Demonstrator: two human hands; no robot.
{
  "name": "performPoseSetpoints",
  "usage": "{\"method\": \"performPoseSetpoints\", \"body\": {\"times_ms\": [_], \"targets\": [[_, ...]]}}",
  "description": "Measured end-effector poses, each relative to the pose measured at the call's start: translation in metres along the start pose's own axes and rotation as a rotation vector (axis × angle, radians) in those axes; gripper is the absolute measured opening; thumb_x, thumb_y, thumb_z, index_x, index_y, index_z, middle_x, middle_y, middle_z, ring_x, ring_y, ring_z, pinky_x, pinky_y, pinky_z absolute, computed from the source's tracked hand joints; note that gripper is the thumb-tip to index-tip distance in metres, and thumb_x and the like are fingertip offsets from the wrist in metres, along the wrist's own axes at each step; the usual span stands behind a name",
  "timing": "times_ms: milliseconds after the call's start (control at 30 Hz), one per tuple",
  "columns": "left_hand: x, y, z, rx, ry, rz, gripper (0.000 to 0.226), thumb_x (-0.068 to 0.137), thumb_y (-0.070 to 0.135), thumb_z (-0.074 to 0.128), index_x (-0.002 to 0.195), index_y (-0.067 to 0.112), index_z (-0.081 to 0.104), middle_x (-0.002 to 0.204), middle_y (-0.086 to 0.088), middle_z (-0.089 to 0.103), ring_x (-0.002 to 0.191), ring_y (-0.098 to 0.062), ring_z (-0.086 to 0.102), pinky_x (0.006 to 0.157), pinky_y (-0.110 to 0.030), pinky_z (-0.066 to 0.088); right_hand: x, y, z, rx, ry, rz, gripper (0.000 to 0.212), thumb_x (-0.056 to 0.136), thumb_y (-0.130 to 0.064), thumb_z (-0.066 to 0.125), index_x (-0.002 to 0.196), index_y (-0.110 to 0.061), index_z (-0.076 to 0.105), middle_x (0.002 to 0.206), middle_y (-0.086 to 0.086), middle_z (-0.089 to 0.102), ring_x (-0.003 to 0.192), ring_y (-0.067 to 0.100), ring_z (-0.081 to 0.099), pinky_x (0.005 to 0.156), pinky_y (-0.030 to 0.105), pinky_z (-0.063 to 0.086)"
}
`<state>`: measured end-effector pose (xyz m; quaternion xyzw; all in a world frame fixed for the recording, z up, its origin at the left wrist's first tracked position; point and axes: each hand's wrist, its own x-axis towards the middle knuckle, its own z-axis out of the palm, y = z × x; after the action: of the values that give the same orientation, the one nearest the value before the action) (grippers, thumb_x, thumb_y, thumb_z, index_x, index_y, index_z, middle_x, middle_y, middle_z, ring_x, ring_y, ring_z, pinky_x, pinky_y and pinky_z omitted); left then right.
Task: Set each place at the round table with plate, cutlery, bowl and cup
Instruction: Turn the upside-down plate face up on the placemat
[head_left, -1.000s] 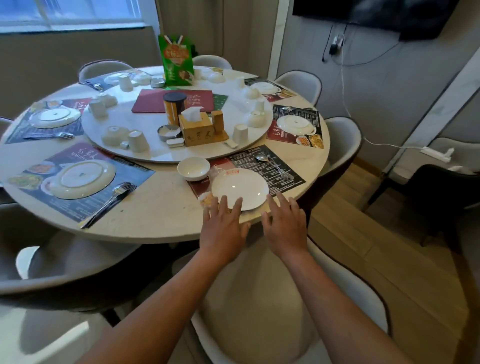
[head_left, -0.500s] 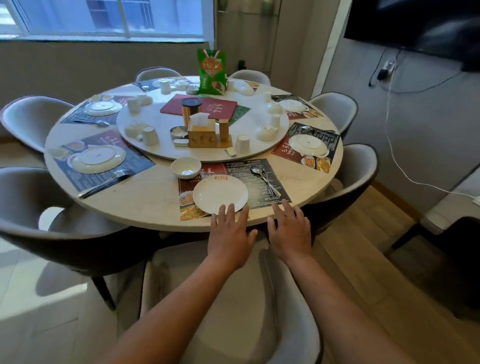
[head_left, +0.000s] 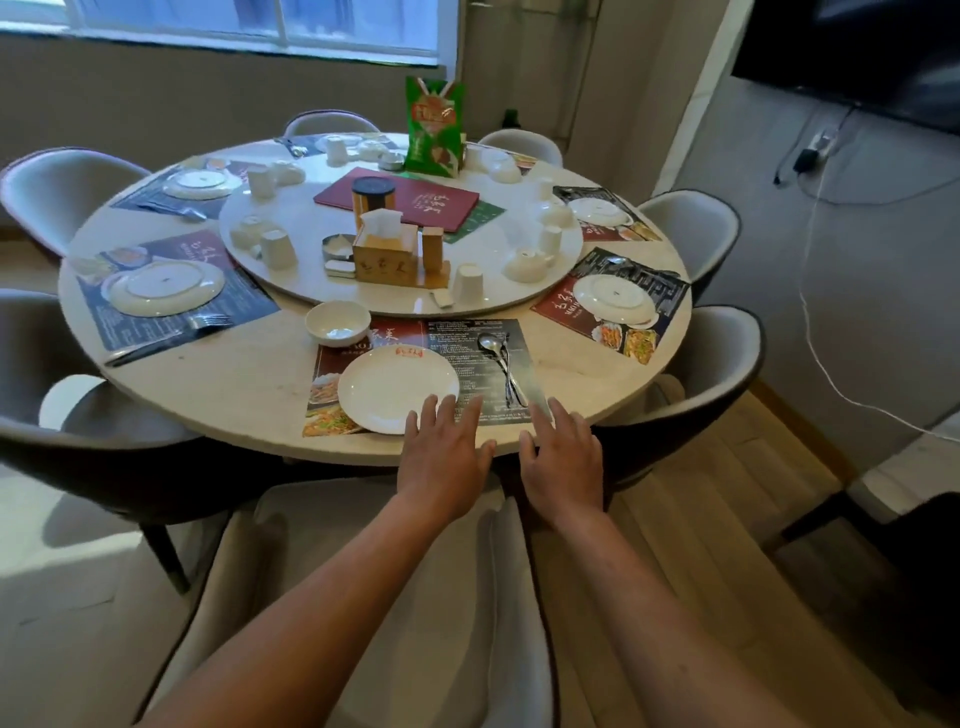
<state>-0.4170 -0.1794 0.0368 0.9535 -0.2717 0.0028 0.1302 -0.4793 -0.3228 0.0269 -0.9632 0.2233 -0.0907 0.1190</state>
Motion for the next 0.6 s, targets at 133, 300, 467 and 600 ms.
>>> {"method": "performPoseSetpoints", "body": {"times_ms": [133,300,467,600], "targets": [[0.03,0.032,0.02,-0.006,0.011,-0.12,0.062,0.104,0.051,0.034,0.158,0.028,0.015,0.164,-0.008,0.024,0.154,-0.03,0.013,0.124,-0.05,0.016,0.037,0.037,0.002,0.011,-0.068,-0.124,0.05,0.104,-0.04,0.037,0.153,-0.028,0.032,0.162,0.0,0.028,0.147,0.028,0.023,0.117,0.049,0.028],[0.05,0.074,0.033,-0.012,0.015,-0.253,0.06,0.104,0.048,0.036,0.158,0.025,0.021,0.162,-0.006,0.029,0.152,-0.028,0.018,0.123,-0.049,0.019,0.072,0.081,-0.002,0.0,-0.132,-0.272,0.05,0.104,-0.04,0.037,0.153,-0.029,0.032,0.162,0.0,0.028,0.147,0.028,0.023,0.117,0.049,0.026],[0.068,0.102,0.039,0.008,0.039,-0.298,0.05,0.104,0.044,0.04,0.149,0.022,0.038,0.141,-0.003,0.054,0.131,-0.022,0.046,0.106,-0.038,0.041,0.104,0.105,-0.002,0.032,-0.174,-0.314,0.049,0.104,-0.04,0.038,0.152,-0.03,0.036,0.161,0.001,0.031,0.148,0.029,0.025,0.117,0.051,0.027],[0.086,0.108,0.033,-0.016,0.087,-0.322,0.038,0.104,0.04,0.044,0.136,0.021,0.051,0.125,-0.001,0.063,0.112,-0.02,0.06,0.088,-0.034,0.048,0.12,0.109,0.0,0.05,-0.204,-0.329,0.049,0.105,-0.04,0.036,0.153,-0.03,0.034,0.163,0.001,0.027,0.149,0.028,0.022,0.118,0.05,0.025]]}}
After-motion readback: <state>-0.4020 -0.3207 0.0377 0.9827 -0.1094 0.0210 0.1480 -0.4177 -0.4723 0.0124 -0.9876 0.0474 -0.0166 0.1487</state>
